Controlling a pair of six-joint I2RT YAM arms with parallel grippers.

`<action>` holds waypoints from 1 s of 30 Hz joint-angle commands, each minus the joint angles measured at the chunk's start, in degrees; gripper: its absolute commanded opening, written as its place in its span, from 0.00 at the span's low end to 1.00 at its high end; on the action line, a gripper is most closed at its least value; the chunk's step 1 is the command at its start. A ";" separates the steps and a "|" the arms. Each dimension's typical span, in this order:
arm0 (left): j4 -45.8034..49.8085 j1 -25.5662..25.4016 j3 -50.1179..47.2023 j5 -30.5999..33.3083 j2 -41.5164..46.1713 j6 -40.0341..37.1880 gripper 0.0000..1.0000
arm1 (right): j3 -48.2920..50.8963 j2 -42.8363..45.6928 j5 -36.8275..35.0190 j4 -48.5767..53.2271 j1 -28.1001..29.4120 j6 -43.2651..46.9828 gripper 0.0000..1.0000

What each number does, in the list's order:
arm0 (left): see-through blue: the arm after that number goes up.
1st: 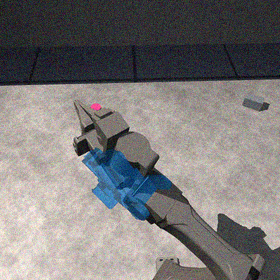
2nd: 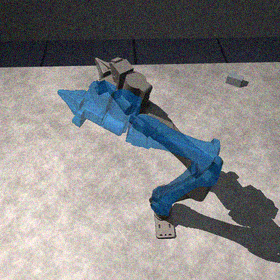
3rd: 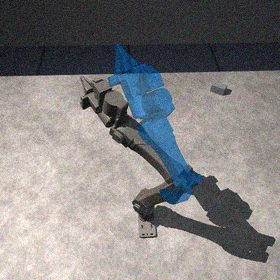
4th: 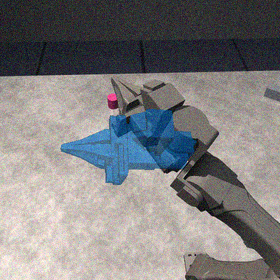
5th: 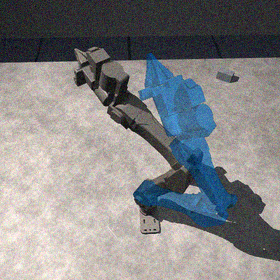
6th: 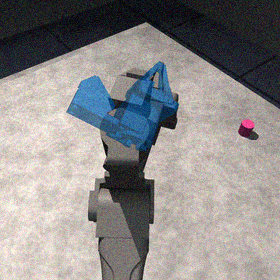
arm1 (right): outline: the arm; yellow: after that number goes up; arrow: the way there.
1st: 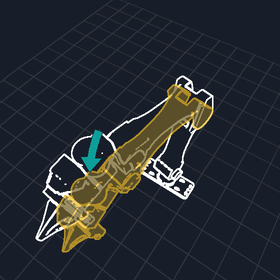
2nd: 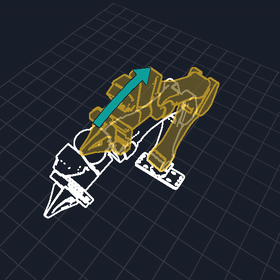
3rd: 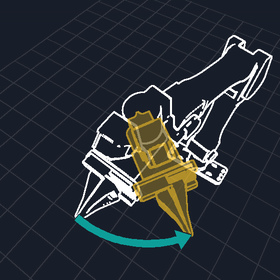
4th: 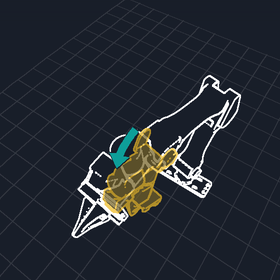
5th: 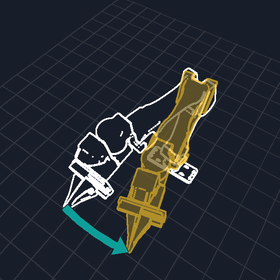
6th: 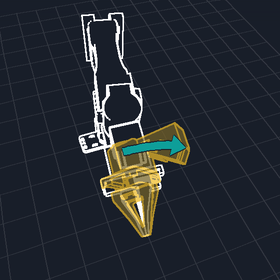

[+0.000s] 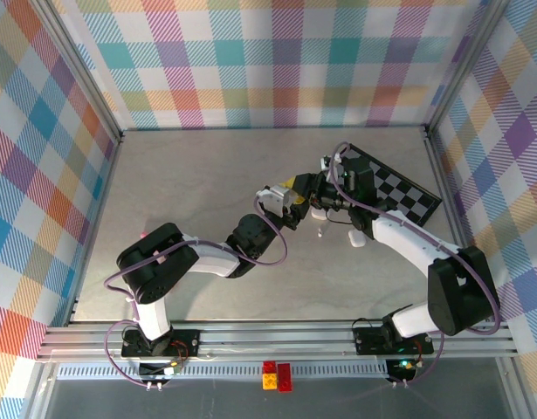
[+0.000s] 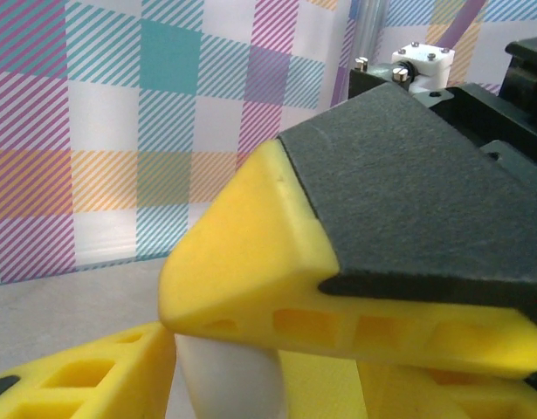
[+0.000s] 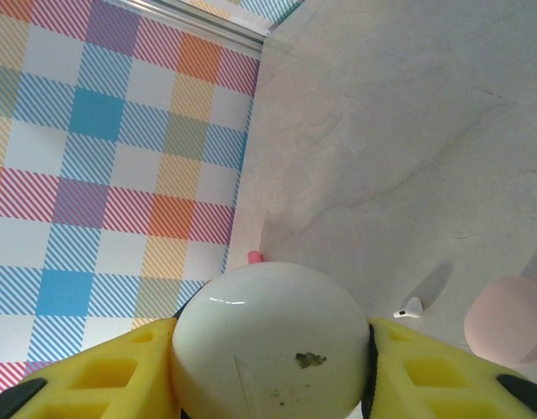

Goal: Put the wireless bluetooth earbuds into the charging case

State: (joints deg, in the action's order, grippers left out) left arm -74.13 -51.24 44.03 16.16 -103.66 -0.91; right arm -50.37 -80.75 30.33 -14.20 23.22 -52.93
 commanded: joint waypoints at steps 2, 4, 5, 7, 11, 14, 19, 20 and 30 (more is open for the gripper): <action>-3.31 0.57 0.12 0.87 0.25 0.62 0.58 | 1.15 2.69 1.47 -4.20 -1.16 -1.47 0.46; -3.32 0.79 0.08 0.89 0.09 0.73 0.58 | 1.10 2.88 2.20 -4.65 -1.25 -1.45 0.46; -3.30 0.96 0.24 0.80 -0.03 0.88 0.57 | 1.04 2.88 2.72 -4.99 -1.25 -1.54 0.46; -3.30 1.22 0.72 0.27 -0.47 1.29 0.56 | 1.03 2.88 3.88 -5.85 -1.25 -2.13 0.46; -3.31 1.39 2.04 -0.86 -1.14 1.69 0.53 | 1.19 2.97 4.57 -5.72 -1.25 -2.11 0.46; -3.33 1.45 2.70 -1.17 -1.54 1.68 0.51 | 1.37 2.98 4.81 -5.67 -1.24 -2.00 0.46; -3.30 1.75 3.33 -1.41 -1.50 1.81 0.45 | 1.93 2.73 5.20 -5.48 -1.25 -1.77 0.46; -3.22 1.76 3.47 -1.55 -1.55 1.85 0.43 | 1.95 2.66 5.35 -5.53 -1.25 -1.92 0.46; -3.24 1.84 3.09 -2.46 -1.66 2.14 0.12 | 2.25 3.66 5.19 -5.35 -1.26 -1.79 0.50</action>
State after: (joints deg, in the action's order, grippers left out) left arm -75.02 -50.22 46.50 14.39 -104.97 0.10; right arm -48.51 -79.26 33.65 -17.96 22.02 -55.35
